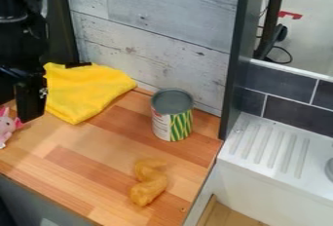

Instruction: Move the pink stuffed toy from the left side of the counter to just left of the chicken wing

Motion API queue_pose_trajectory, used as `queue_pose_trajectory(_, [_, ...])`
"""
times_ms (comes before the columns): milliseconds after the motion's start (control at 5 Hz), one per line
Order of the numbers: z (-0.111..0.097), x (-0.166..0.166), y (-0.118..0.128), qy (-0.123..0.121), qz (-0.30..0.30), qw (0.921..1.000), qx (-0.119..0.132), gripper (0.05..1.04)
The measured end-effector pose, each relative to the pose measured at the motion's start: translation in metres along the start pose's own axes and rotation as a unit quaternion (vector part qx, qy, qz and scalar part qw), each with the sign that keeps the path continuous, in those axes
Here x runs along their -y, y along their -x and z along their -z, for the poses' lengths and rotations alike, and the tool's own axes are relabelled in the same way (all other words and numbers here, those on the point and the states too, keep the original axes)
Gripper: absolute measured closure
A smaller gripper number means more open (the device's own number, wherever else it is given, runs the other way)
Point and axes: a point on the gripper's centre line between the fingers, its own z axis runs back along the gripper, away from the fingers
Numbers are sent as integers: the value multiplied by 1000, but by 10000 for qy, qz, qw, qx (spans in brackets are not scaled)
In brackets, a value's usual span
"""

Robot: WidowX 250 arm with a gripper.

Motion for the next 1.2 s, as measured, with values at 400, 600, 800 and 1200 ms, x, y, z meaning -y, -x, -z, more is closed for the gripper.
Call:
queue_pose_trajectory(400, [9, -42, -1, -93, -481, 9988, -10, 83])
queue_pose_trajectory(600, [22, -87, 3, -160, -831, 9964, 19, 83])
queue_pose_trajectory(800, [32, -102, -1, -410, -819, 9958, -30, 83])
queue_pose_trajectory(1200, [52, -117, -11, -456, -997, 9936, -290, 83])
